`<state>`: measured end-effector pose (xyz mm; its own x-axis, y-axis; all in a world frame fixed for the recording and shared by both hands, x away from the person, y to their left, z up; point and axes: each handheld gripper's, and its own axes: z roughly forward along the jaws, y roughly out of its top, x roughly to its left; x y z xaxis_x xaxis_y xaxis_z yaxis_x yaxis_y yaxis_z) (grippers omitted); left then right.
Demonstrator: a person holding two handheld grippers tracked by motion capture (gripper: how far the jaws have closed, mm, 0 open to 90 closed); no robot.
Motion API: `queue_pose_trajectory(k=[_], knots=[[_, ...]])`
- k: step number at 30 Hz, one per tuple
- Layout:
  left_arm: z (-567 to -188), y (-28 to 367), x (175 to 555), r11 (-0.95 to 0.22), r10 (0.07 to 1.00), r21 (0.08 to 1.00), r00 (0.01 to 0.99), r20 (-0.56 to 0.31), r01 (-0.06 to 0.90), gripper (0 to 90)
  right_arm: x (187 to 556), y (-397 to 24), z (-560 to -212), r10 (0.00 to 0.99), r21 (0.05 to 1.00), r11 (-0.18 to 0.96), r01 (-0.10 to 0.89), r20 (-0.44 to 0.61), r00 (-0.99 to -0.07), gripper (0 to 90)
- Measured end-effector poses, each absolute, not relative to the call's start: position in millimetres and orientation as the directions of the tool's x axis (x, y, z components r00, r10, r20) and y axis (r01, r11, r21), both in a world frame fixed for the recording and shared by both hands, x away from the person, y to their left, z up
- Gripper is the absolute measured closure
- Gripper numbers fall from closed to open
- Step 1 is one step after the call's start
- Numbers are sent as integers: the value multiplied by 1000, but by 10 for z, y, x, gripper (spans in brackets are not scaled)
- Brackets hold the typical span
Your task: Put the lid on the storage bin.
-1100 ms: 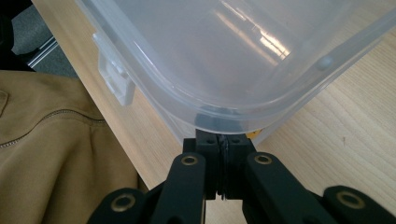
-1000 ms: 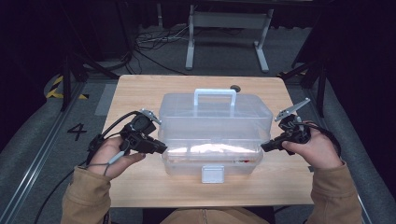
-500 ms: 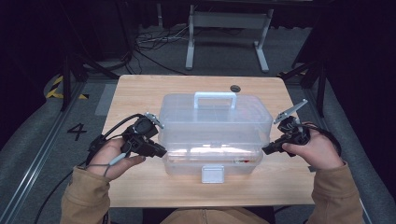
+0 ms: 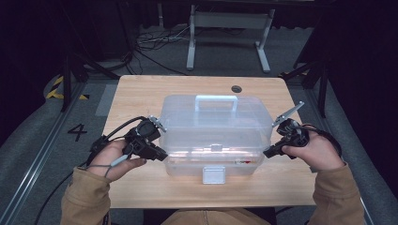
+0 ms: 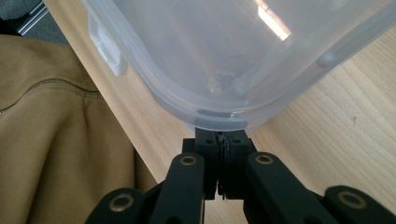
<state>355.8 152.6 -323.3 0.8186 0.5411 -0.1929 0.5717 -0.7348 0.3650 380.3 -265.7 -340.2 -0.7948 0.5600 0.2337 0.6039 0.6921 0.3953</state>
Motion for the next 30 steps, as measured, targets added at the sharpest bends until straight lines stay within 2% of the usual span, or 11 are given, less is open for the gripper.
queue_pose_trajectory(k=[30], knots=[[-3334,1469,3570,-777,520,298,832,-195,555,794,3803,-2589,-3489,540,328,745,581,216,-813,879]])
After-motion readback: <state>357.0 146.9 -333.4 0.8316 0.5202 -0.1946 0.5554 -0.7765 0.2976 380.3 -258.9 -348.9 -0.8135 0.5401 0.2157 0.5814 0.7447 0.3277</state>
